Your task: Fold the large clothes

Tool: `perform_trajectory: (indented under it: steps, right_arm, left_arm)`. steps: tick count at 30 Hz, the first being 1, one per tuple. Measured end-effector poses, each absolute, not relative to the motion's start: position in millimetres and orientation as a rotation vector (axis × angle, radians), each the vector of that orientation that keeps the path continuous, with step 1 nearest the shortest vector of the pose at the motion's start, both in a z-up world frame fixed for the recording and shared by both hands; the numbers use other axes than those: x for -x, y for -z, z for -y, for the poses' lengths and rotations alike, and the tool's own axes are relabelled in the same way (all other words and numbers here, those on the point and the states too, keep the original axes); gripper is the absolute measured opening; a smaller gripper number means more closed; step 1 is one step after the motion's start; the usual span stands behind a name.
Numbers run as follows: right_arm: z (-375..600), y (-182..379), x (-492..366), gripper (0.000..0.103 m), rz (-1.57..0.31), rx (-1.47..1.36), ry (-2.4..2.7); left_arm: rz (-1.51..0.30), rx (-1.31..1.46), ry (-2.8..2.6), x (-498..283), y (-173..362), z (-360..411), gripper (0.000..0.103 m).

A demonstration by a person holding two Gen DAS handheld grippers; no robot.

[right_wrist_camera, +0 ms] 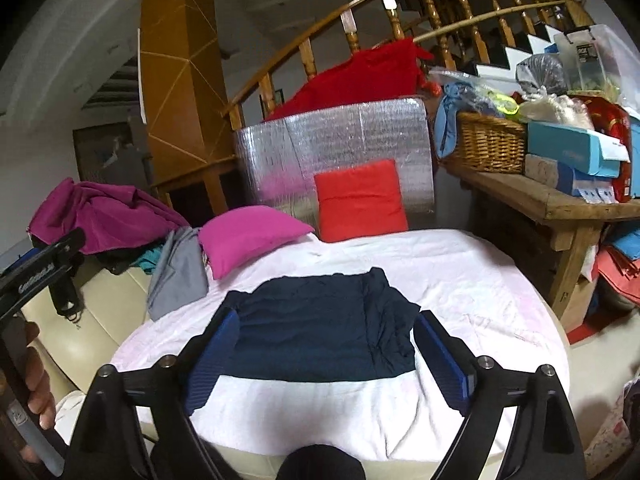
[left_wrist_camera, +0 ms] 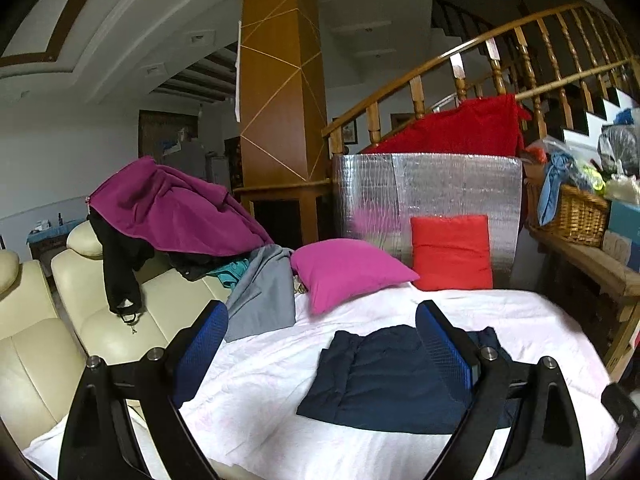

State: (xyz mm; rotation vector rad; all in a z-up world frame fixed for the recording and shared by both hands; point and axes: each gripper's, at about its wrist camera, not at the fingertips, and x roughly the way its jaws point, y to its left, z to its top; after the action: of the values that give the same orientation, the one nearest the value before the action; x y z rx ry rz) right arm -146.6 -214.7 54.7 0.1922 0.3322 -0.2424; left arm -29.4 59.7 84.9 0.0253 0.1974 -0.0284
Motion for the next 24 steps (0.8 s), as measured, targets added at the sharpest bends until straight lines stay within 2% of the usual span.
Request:
perform_trajectory:
  steps: [24]
  right_arm:
    - [205, -50, 153, 0.092, -0.322, -0.211, 0.280]
  left_arm:
    - [-0.189, -0.072, 0.022, 55, -83, -58, 0.095]
